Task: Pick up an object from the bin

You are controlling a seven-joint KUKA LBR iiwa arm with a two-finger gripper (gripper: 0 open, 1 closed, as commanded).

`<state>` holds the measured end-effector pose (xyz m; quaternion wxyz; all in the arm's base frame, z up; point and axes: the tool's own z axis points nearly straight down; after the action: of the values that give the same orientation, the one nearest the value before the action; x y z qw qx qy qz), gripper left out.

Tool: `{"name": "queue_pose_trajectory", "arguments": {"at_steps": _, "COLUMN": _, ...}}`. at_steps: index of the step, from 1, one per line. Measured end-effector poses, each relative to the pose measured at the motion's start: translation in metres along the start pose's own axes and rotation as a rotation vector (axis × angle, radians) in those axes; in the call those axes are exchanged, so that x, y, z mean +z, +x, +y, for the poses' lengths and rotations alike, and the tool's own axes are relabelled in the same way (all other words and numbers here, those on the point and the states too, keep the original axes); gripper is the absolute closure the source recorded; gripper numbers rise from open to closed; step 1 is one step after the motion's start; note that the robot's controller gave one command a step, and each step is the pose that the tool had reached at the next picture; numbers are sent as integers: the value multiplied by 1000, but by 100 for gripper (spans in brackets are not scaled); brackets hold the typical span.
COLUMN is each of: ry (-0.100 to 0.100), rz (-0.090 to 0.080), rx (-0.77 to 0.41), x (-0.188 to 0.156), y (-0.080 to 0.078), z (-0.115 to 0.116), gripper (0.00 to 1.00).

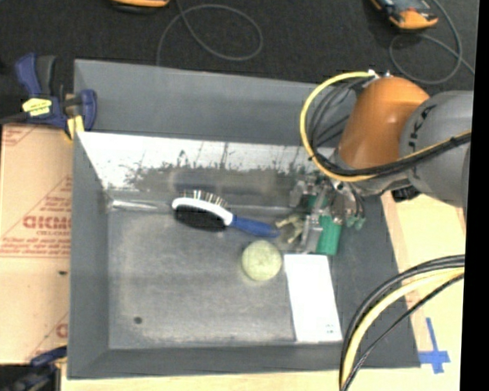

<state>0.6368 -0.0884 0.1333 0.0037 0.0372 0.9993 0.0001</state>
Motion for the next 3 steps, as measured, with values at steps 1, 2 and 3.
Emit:
{"name": "queue_pose_trajectory", "arguments": {"at_steps": 1, "ry": 0, "rz": 5, "rx": 199, "x": 5, "y": 28, "z": 41, "gripper": 0}}
{"name": "queue_pose_trajectory", "arguments": {"at_steps": 2, "ry": 2, "rz": 0, "rx": 148, "x": 60, "y": -10, "z": 74, "gripper": 0}}
{"name": "queue_pose_trajectory", "arguments": {"at_steps": 3, "ry": 1, "rz": 6, "rx": 298, "x": 62, "y": 3, "z": 119, "gripper": 100}}
